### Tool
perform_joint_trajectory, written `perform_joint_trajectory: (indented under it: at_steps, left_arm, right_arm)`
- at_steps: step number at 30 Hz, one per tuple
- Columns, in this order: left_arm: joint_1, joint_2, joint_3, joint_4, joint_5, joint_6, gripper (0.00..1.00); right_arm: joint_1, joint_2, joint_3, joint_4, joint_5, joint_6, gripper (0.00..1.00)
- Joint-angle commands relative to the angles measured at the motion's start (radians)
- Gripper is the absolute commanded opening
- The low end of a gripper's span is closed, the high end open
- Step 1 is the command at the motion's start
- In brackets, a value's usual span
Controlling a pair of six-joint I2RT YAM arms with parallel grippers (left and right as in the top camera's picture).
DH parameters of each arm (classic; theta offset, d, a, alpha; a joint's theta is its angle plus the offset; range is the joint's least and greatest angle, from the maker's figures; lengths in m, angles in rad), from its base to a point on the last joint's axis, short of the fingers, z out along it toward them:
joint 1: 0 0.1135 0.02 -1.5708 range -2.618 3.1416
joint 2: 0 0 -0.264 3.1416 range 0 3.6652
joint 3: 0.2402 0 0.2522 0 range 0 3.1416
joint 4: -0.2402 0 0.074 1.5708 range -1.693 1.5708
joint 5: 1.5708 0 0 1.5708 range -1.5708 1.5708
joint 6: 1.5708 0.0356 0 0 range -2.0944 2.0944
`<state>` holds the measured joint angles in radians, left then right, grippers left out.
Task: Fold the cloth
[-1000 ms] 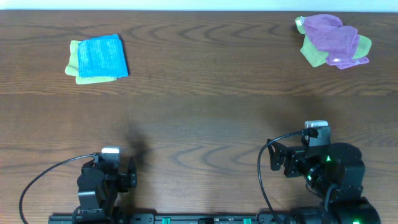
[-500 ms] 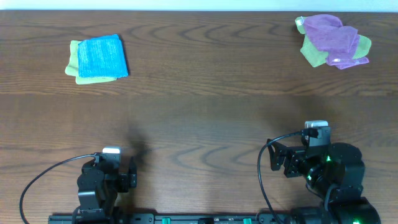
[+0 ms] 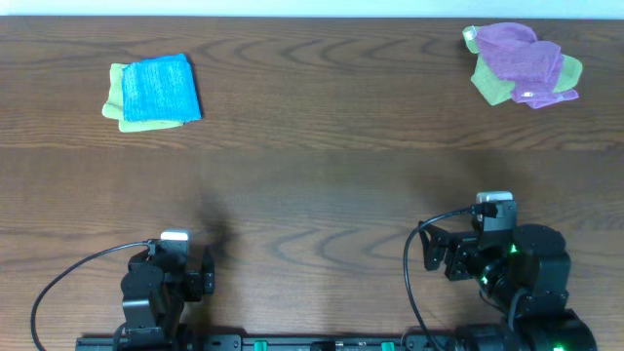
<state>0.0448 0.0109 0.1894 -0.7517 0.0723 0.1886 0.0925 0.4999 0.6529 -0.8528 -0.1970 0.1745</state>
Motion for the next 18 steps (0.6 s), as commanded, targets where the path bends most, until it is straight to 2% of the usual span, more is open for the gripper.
perform_joint_trajectory:
  at_steps: [1,3,6,10,18]
  left_arm:
    - [-0.001,-0.007,-0.023,-0.008,0.005,0.017,0.95]
    - [-0.001,-0.007,-0.023,-0.009,0.005,0.017,0.95]
    - [-0.001,-0.007,-0.023,-0.009,0.005,0.017,0.95]
    - [-0.001,-0.007,-0.023,-0.008,0.005,0.017,0.95]
    - [-0.001,-0.007,-0.023,-0.008,0.005,0.017,0.95]
  right_arm:
    - [-0.013,-0.029,-0.048,0.016,0.062,-0.078,0.99]
    - [-0.013,-0.068,-0.100,0.050,0.058,-0.184,0.99]
    - [-0.013,-0.153,-0.196,0.092,0.058,-0.267,0.99]
    - [-0.021,-0.275,-0.323,0.102,0.058,-0.293,0.99]
    - [-0.035,-0.384,-0.462,0.105,0.058,-0.341,0.99]
